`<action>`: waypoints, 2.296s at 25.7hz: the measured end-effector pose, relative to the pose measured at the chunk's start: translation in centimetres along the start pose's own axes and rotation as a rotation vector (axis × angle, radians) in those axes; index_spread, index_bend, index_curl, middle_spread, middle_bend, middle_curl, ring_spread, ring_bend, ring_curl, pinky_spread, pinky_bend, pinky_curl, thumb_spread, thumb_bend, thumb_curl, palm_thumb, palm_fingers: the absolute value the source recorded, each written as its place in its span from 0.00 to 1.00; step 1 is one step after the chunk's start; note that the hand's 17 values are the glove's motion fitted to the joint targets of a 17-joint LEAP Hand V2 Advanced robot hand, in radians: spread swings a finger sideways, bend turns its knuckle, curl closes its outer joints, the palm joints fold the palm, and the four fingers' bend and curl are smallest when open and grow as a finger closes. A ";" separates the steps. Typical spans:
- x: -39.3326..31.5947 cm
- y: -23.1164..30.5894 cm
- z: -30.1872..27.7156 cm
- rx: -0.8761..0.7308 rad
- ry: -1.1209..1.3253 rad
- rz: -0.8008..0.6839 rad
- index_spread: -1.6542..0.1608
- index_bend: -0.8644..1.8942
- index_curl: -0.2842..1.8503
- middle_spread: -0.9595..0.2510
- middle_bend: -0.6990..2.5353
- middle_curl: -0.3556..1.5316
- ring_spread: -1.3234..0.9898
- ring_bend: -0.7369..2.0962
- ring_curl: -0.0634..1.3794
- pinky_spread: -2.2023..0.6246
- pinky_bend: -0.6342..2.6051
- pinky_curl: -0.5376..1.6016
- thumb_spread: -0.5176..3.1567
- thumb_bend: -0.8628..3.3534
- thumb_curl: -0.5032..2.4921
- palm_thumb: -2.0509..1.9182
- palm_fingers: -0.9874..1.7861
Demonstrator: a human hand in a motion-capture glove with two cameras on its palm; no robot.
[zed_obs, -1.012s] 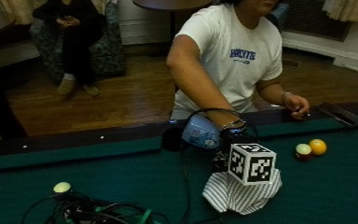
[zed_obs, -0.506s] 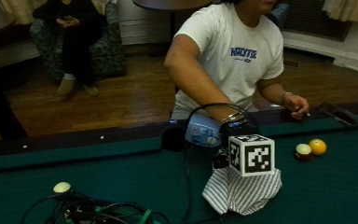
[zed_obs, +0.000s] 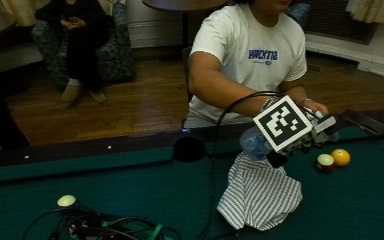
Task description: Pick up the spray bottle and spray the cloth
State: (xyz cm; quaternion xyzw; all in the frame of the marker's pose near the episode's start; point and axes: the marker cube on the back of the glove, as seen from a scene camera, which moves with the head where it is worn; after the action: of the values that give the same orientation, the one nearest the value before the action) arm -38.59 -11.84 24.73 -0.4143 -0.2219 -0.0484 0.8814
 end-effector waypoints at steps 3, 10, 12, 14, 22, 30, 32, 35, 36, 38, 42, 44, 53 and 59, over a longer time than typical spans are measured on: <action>-2.4 -1.4 1.8 0.065 -0.142 -0.124 0.77 0.45 0.41 0.62 0.43 0.49 0.48 0.54 0.39 0.67 0.35 0.45 0.21 0.20 0.44 0.76 0.86; -6.4 -5.9 6.7 0.257 -0.329 -0.308 0.77 0.46 0.42 0.62 0.43 0.49 0.48 0.54 0.39 0.67 0.35 0.45 0.21 0.20 0.44 0.76 0.86; -7.2 -6.9 8.0 0.306 -0.359 -0.351 0.77 0.46 0.42 0.62 0.43 0.49 0.48 0.54 0.39 0.67 0.35 0.45 0.21 0.20 0.44 0.76 0.86; -8.0 -7.9 9.4 0.349 -0.388 -0.390 0.77 0.46 0.42 0.62 0.43 0.49 0.48 0.53 0.39 0.67 0.35 0.45 0.21 0.20 0.44 0.76 0.86; -9.9 -10.3 14.3 0.411 -0.451 -0.475 0.77 0.46 0.42 0.62 0.43 0.49 0.48 0.53 0.39 0.67 0.35 0.45 0.21 0.20 0.44 0.76 0.86; -11.8 -11.7 18.1 0.413 -0.460 -0.505 0.77 0.46 0.42 0.62 0.43 0.49 0.48 0.53 0.39 0.67 0.35 0.45 0.21 0.20 0.45 0.76 0.86; -12.0 -12.1 19.0 0.405 -0.470 -0.502 0.77 0.46 0.42 0.62 0.43 0.49 0.48 0.53 0.39 0.67 0.35 0.45 0.21 0.20 0.45 0.76 0.86; -12.4 -12.6 20.1 0.401 -0.490 -0.502 0.77 0.46 0.42 0.62 0.43 0.49 0.48 0.53 0.39 0.67 0.35 0.45 0.21 0.20 0.45 0.76 0.86; -12.5 -12.8 20.4 0.402 -0.496 -0.506 0.77 0.46 0.42 0.62 0.43 0.49 0.48 0.53 0.39 0.67 0.35 0.45 0.21 0.20 0.45 0.76 0.86; -12.9 -13.2 20.8 0.407 -0.503 -0.515 0.77 0.46 0.42 0.62 0.43 0.49 0.48 0.53 0.39 0.67 0.35 0.45 0.21 0.20 0.45 0.76 0.86; -13.7 -14.3 21.4 0.418 -0.517 -0.533 0.77 0.46 0.42 0.62 0.43 0.49 0.48 0.53 0.39 0.67 0.35 0.45 0.20 0.20 0.45 0.76 0.86; -14.1 -14.8 21.5 0.413 -0.524 -0.541 0.77 0.46 0.42 0.62 0.43 0.49 0.48 0.53 0.39 0.67 0.35 0.45 0.20 0.20 0.45 0.76 0.86; -15.8 -17.2 22.4 0.369 -0.538 -0.561 0.77 0.47 0.42 0.62 0.43 0.49 0.48 0.54 0.39 0.67 0.35 0.45 0.20 0.20 0.45 0.76 0.86; -16.1 -18.1 22.7 0.321 -0.547 -0.549 0.77 0.47 0.42 0.62 0.43 0.49 0.48 0.54 0.39 0.67 0.35 0.46 0.19 0.20 0.45 0.76 0.86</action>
State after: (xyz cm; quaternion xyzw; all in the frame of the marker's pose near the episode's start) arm -65.80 -8.17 43.25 -0.1946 -0.5548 -0.1346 0.7976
